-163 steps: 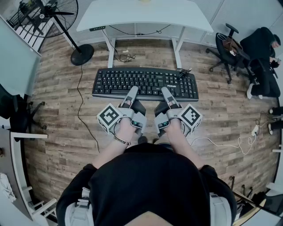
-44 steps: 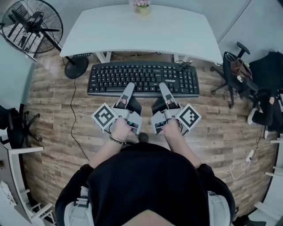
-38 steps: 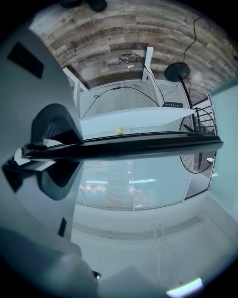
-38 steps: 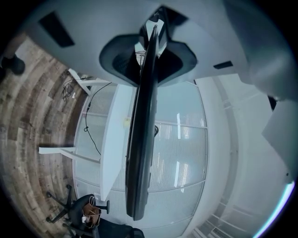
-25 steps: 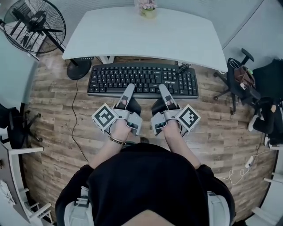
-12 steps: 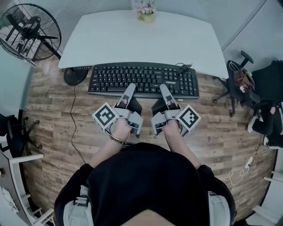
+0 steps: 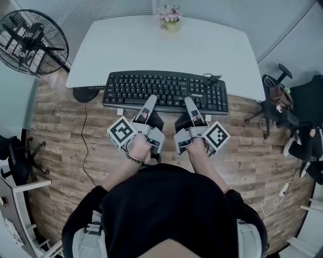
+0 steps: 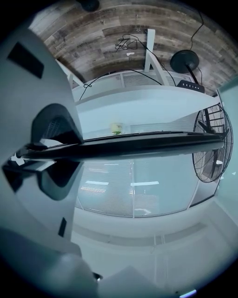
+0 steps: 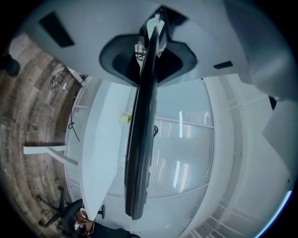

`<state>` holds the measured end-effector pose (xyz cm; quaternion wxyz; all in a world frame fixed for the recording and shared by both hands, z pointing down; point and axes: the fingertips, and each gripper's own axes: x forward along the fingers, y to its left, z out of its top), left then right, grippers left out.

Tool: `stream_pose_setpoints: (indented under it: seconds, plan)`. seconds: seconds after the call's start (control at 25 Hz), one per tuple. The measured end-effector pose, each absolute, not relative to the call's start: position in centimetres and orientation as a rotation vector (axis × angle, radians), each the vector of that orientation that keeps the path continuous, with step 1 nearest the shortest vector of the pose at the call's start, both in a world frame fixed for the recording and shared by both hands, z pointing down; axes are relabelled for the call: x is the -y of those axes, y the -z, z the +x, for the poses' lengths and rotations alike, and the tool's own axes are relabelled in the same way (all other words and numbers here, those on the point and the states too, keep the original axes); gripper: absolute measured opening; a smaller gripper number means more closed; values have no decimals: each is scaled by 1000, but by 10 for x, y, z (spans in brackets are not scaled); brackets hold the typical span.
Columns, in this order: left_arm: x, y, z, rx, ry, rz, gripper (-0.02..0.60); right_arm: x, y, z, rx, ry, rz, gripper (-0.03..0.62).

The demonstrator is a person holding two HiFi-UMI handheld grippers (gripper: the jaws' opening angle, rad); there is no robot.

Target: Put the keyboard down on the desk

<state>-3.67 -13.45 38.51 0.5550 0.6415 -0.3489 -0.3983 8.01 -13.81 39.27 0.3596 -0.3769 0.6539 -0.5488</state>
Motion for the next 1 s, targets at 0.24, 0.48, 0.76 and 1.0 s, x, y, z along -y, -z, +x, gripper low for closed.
stream_pose_setpoints:
  seconds: [0.24, 0.48, 0.76, 1.0]
  plan:
    - [157, -384, -45, 813, 939, 1507, 97, 160, -390, 72, -1687, 1405, -987, 95]
    - [181, -388, -56, 814, 912, 1518, 97, 182, -391, 62, -1671, 1402, -1000, 95]
    - [218, -394, -66, 813, 879, 1510, 97, 216, -398, 53, -1636, 1407, -1023, 95]
    - [233, -392, -63, 779, 868, 1517, 97, 228, -399, 55, -1611, 1388, -1033, 95]
